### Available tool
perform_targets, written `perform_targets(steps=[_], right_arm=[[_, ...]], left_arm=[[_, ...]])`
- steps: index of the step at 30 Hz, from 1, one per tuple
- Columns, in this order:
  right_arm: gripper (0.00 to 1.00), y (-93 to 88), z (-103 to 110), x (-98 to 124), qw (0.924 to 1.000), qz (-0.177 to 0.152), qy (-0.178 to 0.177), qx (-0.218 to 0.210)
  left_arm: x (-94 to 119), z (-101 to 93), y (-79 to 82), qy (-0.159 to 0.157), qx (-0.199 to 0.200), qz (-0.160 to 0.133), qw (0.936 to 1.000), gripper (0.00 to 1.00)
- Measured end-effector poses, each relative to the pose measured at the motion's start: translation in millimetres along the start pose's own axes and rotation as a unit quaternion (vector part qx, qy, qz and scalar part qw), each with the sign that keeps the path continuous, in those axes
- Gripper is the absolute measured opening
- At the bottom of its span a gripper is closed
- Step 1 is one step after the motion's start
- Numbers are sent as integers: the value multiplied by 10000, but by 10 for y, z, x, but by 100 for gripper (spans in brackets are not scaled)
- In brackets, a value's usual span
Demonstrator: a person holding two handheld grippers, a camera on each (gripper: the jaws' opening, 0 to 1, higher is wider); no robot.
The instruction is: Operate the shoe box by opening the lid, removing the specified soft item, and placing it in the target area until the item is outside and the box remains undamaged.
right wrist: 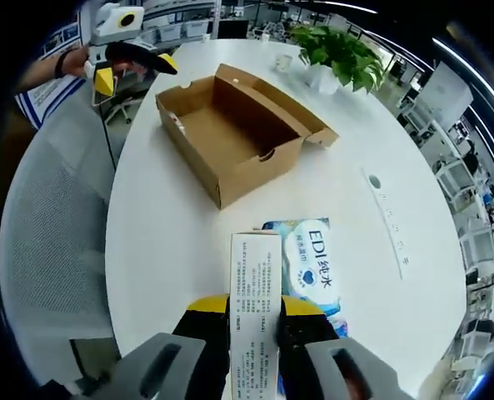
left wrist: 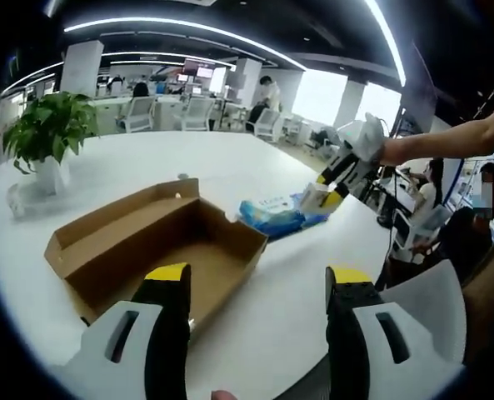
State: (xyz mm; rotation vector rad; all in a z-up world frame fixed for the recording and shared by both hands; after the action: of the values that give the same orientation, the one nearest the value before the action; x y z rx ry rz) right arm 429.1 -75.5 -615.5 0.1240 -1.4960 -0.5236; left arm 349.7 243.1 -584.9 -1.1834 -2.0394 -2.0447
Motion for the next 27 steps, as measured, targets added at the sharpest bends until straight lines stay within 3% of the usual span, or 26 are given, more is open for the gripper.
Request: perform_targets(steps=[14,27], right_arm=[[17,-194,-494,240,9994,273,-185,121],[17,-415,-811,218,9984,448,-356,21]], left_arm=[[40,98,-33,285,123,55,9995,65],[104,210,-69,555,198,190,9981,65]])
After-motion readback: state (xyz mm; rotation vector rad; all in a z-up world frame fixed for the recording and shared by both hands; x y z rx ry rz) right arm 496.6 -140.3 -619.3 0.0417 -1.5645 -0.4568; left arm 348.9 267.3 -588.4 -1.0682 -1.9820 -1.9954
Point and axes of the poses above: the point that each gripper's makers call its tool centre point, and the gripper's own axes: x roughly backward along the fingers, z roughly to its left, y roughly out of its top, the point moved 6 cm from there along x, roughly backward along the fingers, and after that the axes turned 14 degrees about y, right-handed, at the moved point
